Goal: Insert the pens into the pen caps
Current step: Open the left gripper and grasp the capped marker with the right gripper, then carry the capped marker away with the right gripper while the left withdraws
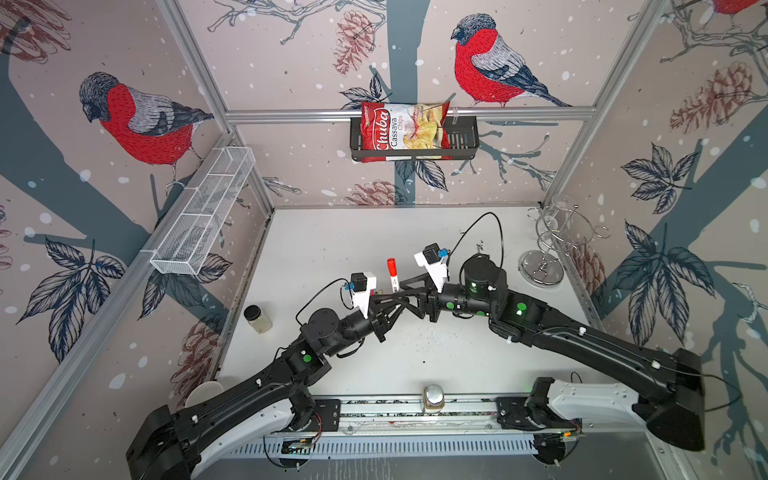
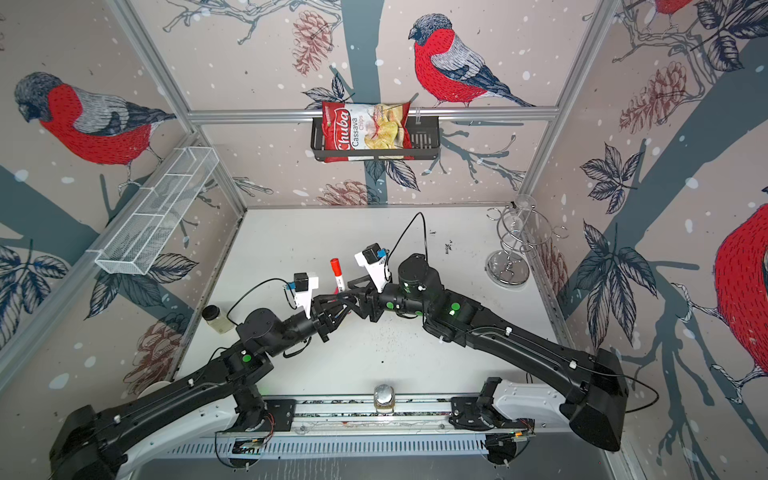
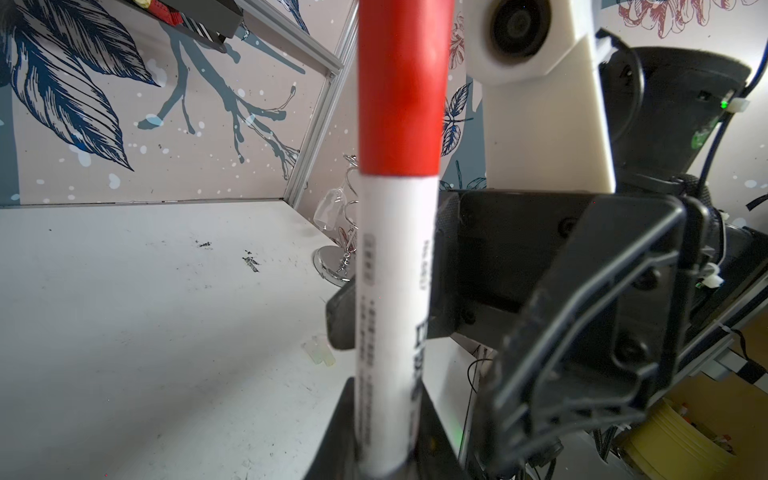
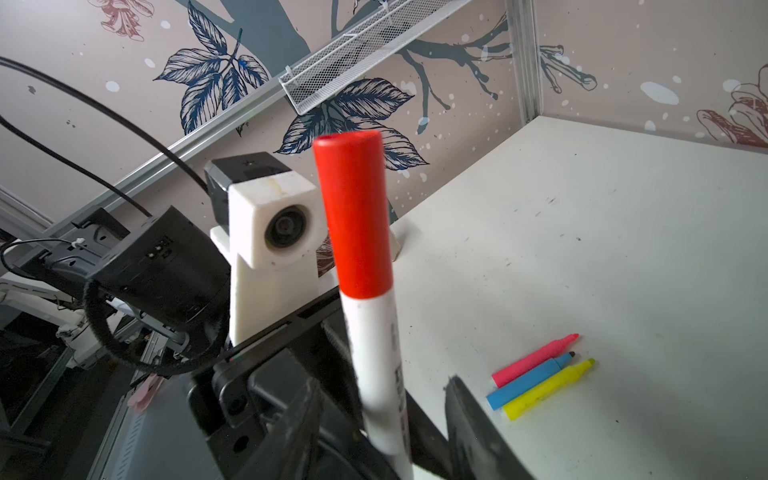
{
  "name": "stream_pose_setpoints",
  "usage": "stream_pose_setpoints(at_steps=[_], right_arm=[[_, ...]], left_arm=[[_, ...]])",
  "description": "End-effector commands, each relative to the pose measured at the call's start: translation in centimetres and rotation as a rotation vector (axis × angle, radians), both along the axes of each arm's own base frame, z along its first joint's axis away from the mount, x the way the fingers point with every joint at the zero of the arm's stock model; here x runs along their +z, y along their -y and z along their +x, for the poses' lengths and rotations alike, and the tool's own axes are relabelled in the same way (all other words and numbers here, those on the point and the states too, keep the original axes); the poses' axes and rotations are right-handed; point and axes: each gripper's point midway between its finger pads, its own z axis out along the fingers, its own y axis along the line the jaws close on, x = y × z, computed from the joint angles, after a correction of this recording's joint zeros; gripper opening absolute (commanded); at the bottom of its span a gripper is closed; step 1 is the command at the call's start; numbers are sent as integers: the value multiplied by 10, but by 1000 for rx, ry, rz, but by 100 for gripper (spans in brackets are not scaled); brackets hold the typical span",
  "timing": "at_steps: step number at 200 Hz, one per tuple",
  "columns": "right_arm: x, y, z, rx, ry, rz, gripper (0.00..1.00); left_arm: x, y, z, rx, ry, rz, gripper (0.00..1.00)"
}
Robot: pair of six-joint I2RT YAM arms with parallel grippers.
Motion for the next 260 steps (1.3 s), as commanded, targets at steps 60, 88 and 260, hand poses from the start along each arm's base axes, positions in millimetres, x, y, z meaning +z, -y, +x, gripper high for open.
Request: stream_pose_setpoints(at_steps=[60,88,260], right_arm=[[-1,-8,1,25,19,-11,32],[-3,-9,-1,37,15,-13,24],[-11,5,14,-54,5,-70,0]], left_arm=[[6,0,-7,-29,25,-32,0],[7,1,-8,-40,26,-32,0],[4,-3,-5,-12,-5,-24,45]])
